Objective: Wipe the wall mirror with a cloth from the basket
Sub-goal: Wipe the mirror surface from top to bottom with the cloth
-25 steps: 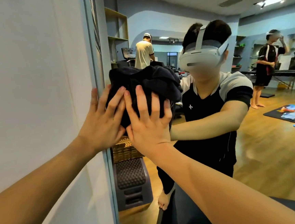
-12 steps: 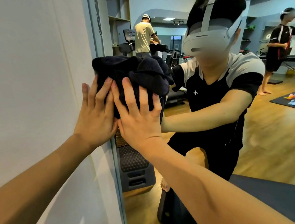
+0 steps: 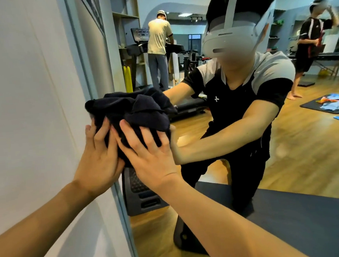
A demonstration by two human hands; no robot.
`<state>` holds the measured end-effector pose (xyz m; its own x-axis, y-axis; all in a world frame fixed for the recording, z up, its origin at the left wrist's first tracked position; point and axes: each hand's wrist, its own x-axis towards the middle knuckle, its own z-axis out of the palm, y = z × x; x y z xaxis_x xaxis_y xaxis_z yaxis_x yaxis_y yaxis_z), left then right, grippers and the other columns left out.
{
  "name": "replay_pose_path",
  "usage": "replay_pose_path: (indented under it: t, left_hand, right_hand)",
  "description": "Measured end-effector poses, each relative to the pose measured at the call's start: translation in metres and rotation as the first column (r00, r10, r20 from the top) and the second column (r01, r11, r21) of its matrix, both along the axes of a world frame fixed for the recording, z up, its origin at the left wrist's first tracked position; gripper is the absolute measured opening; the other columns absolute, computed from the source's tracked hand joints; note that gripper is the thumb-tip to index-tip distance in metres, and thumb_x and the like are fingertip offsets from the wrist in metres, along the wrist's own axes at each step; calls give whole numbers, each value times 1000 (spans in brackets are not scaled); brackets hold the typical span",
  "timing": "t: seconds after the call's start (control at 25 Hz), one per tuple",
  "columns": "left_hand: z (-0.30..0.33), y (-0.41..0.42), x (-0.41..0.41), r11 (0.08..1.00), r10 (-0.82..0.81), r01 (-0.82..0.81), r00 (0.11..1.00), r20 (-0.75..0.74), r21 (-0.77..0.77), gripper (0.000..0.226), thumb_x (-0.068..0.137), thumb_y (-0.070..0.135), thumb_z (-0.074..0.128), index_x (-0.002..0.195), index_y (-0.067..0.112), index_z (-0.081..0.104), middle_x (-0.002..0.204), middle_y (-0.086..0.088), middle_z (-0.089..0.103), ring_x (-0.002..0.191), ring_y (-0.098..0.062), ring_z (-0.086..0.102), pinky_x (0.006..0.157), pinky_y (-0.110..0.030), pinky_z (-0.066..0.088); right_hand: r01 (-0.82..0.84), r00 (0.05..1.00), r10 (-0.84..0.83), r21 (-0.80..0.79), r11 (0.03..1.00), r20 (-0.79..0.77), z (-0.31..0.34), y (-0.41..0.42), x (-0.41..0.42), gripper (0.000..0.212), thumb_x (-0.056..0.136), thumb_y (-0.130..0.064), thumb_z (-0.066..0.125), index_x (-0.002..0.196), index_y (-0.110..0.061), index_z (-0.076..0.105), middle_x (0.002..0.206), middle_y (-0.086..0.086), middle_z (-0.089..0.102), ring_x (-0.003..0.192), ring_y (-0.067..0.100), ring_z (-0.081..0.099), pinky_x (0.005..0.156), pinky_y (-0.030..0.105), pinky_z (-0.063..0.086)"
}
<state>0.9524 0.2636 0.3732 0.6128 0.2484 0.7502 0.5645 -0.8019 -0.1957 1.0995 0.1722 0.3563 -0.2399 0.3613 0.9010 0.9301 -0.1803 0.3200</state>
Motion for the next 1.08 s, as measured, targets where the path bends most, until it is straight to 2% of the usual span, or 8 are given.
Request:
replay_pose_path:
  t: [0.12, 0.32, 0.52, 0.72, 0.8, 0.92, 1.08]
  left_hand:
    - [4, -24, 16, 994, -32, 37, 998, 51, -98, 76, 99, 41, 43, 158, -1, 19, 157, -30, 24, 140, -52, 30, 112, -60, 30]
    - [12, -58, 50, 986, -90, 100, 993, 75, -130, 82, 96, 45, 49, 160, 5, 17, 157, -27, 25, 136, -48, 38, 109, -58, 38]
    - [20, -109, 99, 985, -143, 154, 981, 129, -75, 80, 97, 43, 47, 156, -6, 22, 155, -34, 24, 141, -54, 30, 108, -61, 37]
    - [22, -167, 153, 987, -163, 162, 972, 168, 22, 80, 93, 34, 56, 152, -11, 26, 153, -36, 25, 143, -52, 26, 109, -68, 33]
    - [27, -193, 177, 977, -197, 180, 964, 176, 112, 76, 92, 30, 56, 148, -13, 30, 149, -35, 29, 141, -48, 26, 111, -68, 29]
    - [31, -230, 215, 944, -253, 207, 954, 161, 258, 71, 90, 30, 49, 142, -15, 32, 145, -30, 28, 140, -40, 18, 114, -64, 23]
    - [27, -276, 268, 943, -221, 187, 970, 98, 275, 75, 92, 32, 45, 146, -16, 27, 146, -33, 26, 139, -43, 24, 116, -65, 24]
  right_hand:
    - [-38, 999, 38, 4, 999, -4, 3, -15, 12, 52, 104, -23, 49, 155, -27, 44, 165, 1, 20, 151, 32, 20, 125, 56, 17]
    - [-64, 998, 64, 2, 998, -3, 14, -56, 48, 41, 107, -24, 42, 145, -28, 57, 162, -1, 24, 149, 30, 24, 125, 56, 21]
    - [-49, 999, 49, 51, 997, -2, 20, -105, 93, 37, 107, -25, 44, 138, -30, 63, 161, -2, 29, 147, 29, 30, 123, 55, 26]
    - [13, 1000, -15, 83, 997, 27, 24, -167, 147, 39, 106, -22, 42, 137, -30, 64, 159, -2, 33, 145, 30, 33, 120, 54, 29]
    - [50, 997, -55, 103, 993, 45, 26, -192, 171, 40, 105, -23, 43, 137, -31, 65, 159, -1, 34, 144, 31, 33, 120, 54, 29]
    - [108, 992, -116, 148, 983, 45, 27, -232, 208, 42, 101, -24, 51, 139, -33, 65, 159, -1, 35, 145, 31, 31, 118, 54, 31]
    - [187, 975, -206, 200, 962, 78, 27, -289, 258, 58, 88, -26, 68, 145, -35, 58, 159, 0, 35, 144, 32, 31, 111, 55, 40]
